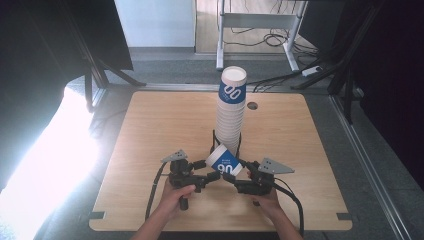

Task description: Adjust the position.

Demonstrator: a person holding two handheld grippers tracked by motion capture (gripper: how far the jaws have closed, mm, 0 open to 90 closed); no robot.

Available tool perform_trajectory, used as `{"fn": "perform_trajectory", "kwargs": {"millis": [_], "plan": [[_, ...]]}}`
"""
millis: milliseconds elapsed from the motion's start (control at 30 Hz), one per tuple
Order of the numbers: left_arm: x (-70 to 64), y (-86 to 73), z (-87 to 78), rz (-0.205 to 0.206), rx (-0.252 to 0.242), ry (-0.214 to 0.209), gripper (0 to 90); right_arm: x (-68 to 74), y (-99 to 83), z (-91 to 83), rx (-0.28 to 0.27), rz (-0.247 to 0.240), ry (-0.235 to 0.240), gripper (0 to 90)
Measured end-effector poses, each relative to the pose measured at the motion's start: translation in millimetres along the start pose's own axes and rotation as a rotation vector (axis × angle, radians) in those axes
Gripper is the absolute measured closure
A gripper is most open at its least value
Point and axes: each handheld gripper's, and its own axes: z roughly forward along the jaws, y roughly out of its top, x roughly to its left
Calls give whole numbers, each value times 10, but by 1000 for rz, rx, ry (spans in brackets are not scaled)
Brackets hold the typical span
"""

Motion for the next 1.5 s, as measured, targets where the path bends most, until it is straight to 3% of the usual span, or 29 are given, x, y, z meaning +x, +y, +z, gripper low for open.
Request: {"fn": "perform_trajectory", "kwargs": {"millis": [100, 300, 500, 600, 767, 1100, 1500], "plan": [[-3, 5, 42, -15, -6, 2, 53, 16, 3, 5, -13, -2, 3, 273], [42, 41, 112, -82, -31, -15, 52, 35, 10, -9, -25, -13, -8, 274], [96, 66, 186, -155, -48, -67, 53, 74, -9, 30, -16, -35, -8, 274], [104, 79, 208, -183, -71, -72, 60, 87, -14, 49, -11, -40, -4, 275], [114, 117, 246, -195, -74, -69, 69, 102, -22, 63, 2, -50, -5, 277], [116, 115, 276, -209, -86, -104, 155, 87, -14, 54, 4, -52, -18, 279], [111, 98, 275, -181, -97, -101, 191, 80, -15, 60, 11, -49, -19, 275]]}}
